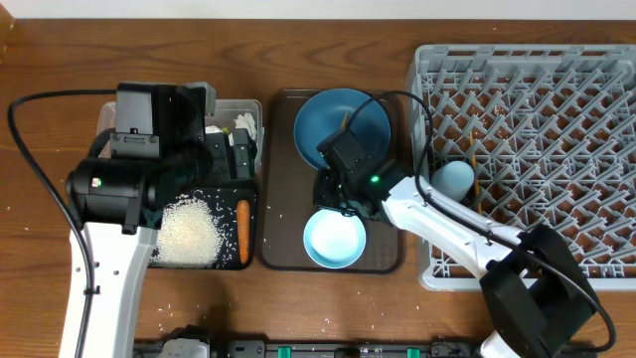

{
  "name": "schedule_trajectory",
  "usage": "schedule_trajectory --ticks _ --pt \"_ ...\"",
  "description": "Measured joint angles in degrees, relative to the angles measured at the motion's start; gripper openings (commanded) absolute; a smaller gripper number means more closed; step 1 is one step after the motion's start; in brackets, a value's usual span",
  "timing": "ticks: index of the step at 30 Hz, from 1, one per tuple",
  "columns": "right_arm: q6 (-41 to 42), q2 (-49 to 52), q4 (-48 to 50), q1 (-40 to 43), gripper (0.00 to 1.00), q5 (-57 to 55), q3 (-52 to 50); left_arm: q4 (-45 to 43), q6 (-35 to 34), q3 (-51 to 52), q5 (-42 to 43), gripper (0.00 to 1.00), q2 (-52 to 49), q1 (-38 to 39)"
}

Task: Sort waste into correct bins and load items into the dishwasher rack
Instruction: 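Close the right gripper on the second wooden chopstick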

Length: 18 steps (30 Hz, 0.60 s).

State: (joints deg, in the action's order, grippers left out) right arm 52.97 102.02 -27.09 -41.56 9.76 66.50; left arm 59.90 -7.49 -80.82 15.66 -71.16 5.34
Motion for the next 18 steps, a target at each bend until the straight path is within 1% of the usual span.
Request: schedule_trajectory --ticks 1,3,10,15,18 --pt "0.07 0.0 -0.02 0.04 0.08 -0.02 0.0 0.0 0.0 0.0 0.0 0.96 0.0 0.0" --pt "0.09 0.0 0.0 0.04 0.02 -0.22 0.0 0.0 0.0 0.0 0.0 0.97 0.0 0.0" --pt "0.04 0.0 -0.15 0.04 0.01 -0.39 0.0 0.0 0.0 0.0 0.0 0.97 0.0 0.0" --pt "-2.8 -0.02 -1.42 0.07 0.01 0.22 0.0 0.0 0.0 0.0 0.0 0.96 0.0 0.0" --pt "-6.1 -0.74 -1.84 0.26 0.01 2.56 -0.02 0.0 0.0 0.0 0.0 0.97 0.0 0.0"
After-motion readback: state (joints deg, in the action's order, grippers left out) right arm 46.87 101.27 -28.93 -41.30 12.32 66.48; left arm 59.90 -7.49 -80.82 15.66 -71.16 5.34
